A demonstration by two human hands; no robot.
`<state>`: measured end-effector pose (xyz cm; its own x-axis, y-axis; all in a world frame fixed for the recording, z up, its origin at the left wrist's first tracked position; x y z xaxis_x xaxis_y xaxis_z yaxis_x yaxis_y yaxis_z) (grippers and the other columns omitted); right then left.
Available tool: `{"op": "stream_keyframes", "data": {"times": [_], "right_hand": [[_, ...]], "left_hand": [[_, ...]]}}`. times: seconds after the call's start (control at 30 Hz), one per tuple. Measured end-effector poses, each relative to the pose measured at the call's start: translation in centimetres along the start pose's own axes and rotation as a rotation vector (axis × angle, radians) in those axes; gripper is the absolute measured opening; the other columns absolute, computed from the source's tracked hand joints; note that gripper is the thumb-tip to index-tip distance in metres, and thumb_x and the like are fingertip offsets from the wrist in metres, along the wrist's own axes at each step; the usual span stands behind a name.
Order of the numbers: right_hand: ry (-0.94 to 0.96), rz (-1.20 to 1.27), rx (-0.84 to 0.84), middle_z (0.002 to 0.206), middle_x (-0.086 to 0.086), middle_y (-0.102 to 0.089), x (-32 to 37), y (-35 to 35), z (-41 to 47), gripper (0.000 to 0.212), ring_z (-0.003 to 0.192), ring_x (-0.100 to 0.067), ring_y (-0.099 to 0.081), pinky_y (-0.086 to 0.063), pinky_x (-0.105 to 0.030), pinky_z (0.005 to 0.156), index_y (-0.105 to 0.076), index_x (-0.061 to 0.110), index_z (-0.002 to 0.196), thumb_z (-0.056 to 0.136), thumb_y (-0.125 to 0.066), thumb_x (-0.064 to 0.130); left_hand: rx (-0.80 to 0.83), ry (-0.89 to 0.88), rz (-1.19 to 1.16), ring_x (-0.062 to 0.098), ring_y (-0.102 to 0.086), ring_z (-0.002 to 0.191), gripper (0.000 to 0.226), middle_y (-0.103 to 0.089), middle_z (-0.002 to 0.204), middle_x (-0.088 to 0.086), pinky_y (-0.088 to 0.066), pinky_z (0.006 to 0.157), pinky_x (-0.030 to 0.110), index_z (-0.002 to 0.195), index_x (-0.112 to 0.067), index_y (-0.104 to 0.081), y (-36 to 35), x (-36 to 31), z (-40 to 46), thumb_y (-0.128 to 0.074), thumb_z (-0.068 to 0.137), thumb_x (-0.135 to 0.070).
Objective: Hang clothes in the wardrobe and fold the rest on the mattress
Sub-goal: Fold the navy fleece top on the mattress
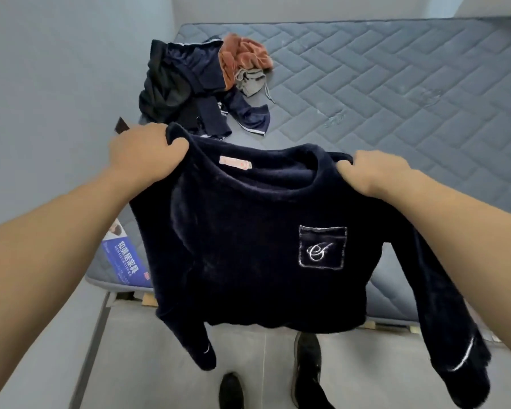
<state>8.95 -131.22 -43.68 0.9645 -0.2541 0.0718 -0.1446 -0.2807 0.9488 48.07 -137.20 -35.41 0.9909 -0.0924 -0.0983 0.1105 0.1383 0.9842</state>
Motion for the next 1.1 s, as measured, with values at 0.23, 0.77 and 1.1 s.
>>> {"op": "stream_keyframes", "data": {"times": [0.23,0.77,1.1], "right_hand": [[0.18,0.088,-0.299,0.119,-0.028,-0.045,-2.1,-3.3,13.5,0.026,0.103,-0.044,-0.048,-0.034,-0.043,0.073,-0.045,0.0,0.108,0.082,-0.047,-0.002],[-0.423,0.197,0.415,0.138,-0.023,-0.04,-17.0,-31.8,17.9,0.063,0.12,-0.039,-0.051,-0.045,-0.041,0.093,-0.027,0.01,0.135,0.083,-0.062,0.021],[-0.64,0.45,0.33,0.087,-0.016,-0.063,-36.7,-26.8,23.2,0.03,0.071,-0.027,-0.061,-0.043,-0.028,0.061,-0.061,0.006,0.092,0.082,-0.065,0.034]], "left_hand": [[-0.081,-0.12,0.29,0.037,-0.052,0.074,0.028,-0.059,0.088,0.025,-0.042,0.068,0.046,0.096,-0.005,-0.046,-12.8,-5.6,11.4,-0.045,0.091,-0.033],[0.666,0.185,-0.37,0.031,-0.053,0.107,0.067,-0.043,0.136,0.011,-0.039,0.082,0.036,0.148,-0.027,-0.022,-46.2,-23.3,12.8,-0.052,0.089,-0.037],[0.581,-0.128,-0.287,0.029,-0.032,0.121,0.066,-0.024,0.137,0.003,-0.042,0.1,0.052,0.151,-0.05,-0.015,-50.4,-39.1,13.9,-0.05,0.095,-0.047]]}}
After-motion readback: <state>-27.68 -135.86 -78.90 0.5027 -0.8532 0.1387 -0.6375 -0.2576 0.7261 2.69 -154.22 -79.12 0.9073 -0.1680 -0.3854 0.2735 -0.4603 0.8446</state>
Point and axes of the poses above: each hand's wrist, its own z-axis towards the middle knuckle, its own y-axis out of the back of the hand, x = y × z, the point moved 9 cm from there along z, towards the middle knuckle
